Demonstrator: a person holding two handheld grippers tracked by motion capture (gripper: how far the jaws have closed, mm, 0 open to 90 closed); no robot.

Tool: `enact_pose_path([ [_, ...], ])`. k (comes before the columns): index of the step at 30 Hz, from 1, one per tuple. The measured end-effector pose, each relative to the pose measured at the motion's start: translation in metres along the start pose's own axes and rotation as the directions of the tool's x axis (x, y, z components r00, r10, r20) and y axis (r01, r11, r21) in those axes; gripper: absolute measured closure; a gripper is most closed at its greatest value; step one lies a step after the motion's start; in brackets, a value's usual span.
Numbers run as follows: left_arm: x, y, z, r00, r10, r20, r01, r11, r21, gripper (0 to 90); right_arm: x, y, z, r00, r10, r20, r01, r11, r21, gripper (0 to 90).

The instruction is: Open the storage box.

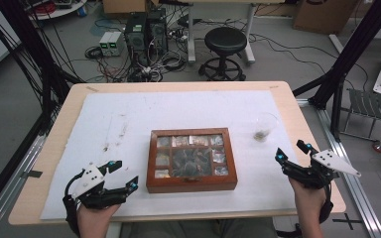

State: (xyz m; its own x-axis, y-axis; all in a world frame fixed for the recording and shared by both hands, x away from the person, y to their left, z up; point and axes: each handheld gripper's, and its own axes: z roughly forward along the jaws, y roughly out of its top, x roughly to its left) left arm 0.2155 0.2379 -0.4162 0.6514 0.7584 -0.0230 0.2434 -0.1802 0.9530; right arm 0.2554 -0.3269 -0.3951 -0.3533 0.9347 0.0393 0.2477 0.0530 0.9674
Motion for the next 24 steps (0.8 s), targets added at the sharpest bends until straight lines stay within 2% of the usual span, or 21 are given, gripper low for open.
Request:
enact_pose_path([
  [5, -0.007, -0.004, 0.001, 1.0000, 0.005, 0.006, -0.006, 0.9996, 0.028, 23.2, 0.000, 0.002, -0.001, 1.0000, 0.005, 0.001, -0.005, 1.000, -0.009, 21.5],
  [10, -0.015, -0.017, 0.004, 0.9996, -0.014, 0.023, 0.012, 0.9983, 0.057, 23.3, 0.004, 0.004, 0.001, 1.0000, -0.003, -0.009, 0.003, 1.000, -0.014, 21.5],
  [15, -0.020, -0.020, 0.009, 0.9996, -0.001, 0.030, -0.002, 0.9960, 0.089, 23.3, 0.008, 0.004, 0.007, 0.9997, -0.008, -0.021, 0.008, 1.000, -0.004, 21.5],
  [19, -0.022, -0.020, 0.016, 0.9993, 0.003, 0.038, -0.008, 0.9908, 0.135, 26.2, 0.013, 0.003, 0.010, 0.9992, -0.024, -0.032, 0.024, 1.000, 0.006, 21.5],
  [21, -0.022, -0.020, 0.021, 0.9991, -0.005, 0.042, -0.003, 0.9856, 0.169, 26.8, 0.014, 0.003, 0.010, 0.9990, -0.027, -0.035, 0.027, 1.000, 0.007, 21.5],
  [23, -0.022, -0.020, 0.026, 0.9993, -0.022, 0.030, 0.016, 0.9792, 0.202, 26.8, 0.014, 0.004, 0.011, 0.9989, -0.026, -0.040, 0.027, 1.000, 0.006, 21.5],
  [24, -0.022, -0.020, 0.026, 0.9993, -0.022, 0.030, 0.016, 0.9792, 0.202, 26.9, 0.014, 0.004, 0.011, 0.9989, -0.026, -0.040, 0.027, 1.000, 0.006, 21.5],
])
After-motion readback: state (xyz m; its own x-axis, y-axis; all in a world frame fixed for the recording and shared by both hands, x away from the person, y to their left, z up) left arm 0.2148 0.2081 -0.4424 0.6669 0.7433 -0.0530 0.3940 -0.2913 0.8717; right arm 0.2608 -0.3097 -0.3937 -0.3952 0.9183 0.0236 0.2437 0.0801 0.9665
